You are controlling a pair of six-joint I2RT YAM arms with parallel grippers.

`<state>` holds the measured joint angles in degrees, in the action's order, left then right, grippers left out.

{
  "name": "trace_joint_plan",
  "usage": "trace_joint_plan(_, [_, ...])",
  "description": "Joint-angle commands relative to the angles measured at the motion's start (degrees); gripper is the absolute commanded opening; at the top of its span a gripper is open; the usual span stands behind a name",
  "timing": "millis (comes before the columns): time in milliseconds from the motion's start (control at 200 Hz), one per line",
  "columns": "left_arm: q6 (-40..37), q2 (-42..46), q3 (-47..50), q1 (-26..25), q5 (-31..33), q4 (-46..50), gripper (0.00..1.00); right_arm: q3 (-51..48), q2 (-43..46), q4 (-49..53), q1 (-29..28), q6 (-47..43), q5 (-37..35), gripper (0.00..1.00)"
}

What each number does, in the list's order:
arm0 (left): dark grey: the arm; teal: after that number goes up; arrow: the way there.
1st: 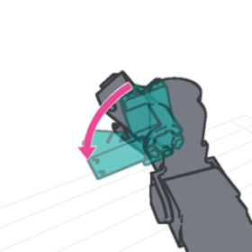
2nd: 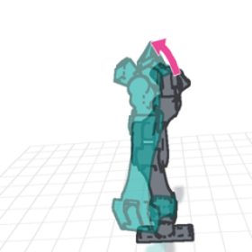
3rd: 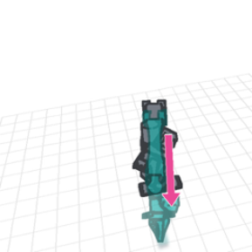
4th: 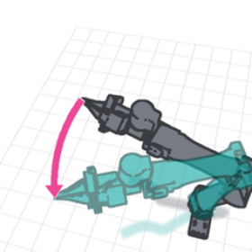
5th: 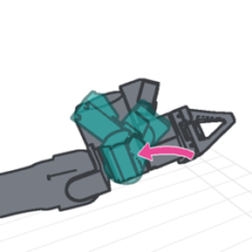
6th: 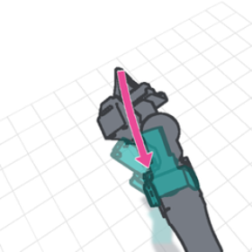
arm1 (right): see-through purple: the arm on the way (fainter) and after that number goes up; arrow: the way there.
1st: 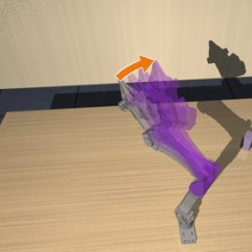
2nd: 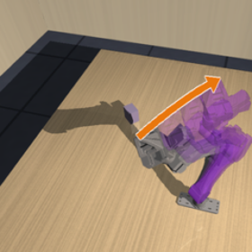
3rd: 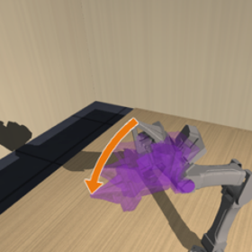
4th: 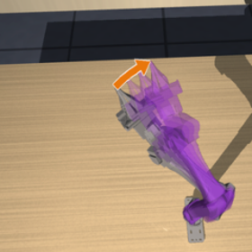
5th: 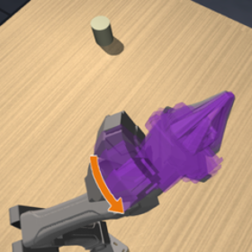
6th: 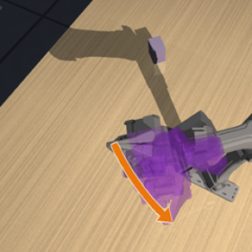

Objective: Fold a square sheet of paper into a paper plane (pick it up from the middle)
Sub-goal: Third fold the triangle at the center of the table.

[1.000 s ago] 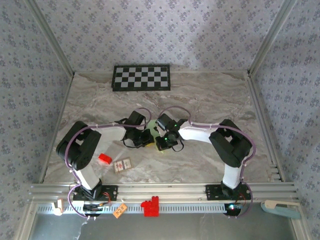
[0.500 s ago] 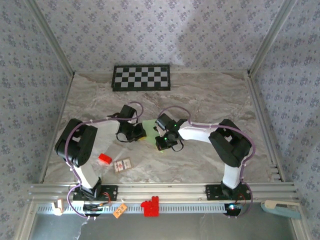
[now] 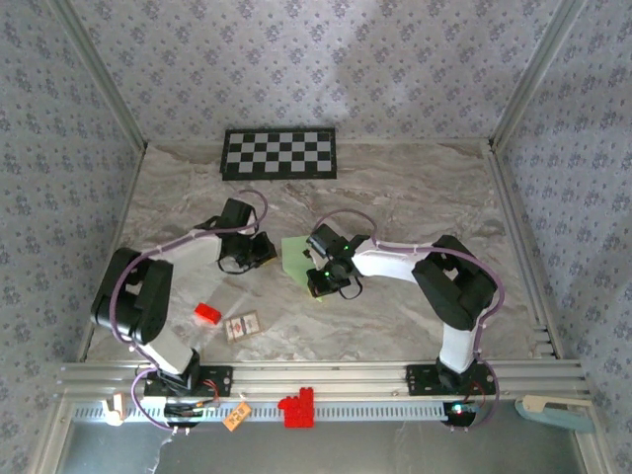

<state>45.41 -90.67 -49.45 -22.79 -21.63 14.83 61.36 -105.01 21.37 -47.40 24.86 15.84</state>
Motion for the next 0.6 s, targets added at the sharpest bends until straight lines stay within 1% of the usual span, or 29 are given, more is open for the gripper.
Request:
trace_joint_plan(0, [4.67, 1.03, 2.36, -2.73, -3.25, -4.21, 0.13, -1.95, -3.21, 6.67, 0.62, 1.48, -3.38, 0.07])
trace_joint_plan(145, [6.76, -2.69, 2.03, -6.55, -6.1, -8.88, 0.13, -1.95, -3.03, 5.56, 1.34, 2.12, -2.1, 0.07])
trace_joint_plan(345, [5.6, -7.77, 0.63, -7.61, -6.17, -8.65, 0.12, -2.2, -2.9, 4.98, 1.62, 2.21, -1.45, 0.07])
trace_joint_plan(595, [1.65, -10.47, 0.03, -6.97, 1.45, -2.84, 0.1, -3.31, -2.59, 5.33, 1.77, 2.05, -2.12, 0.07])
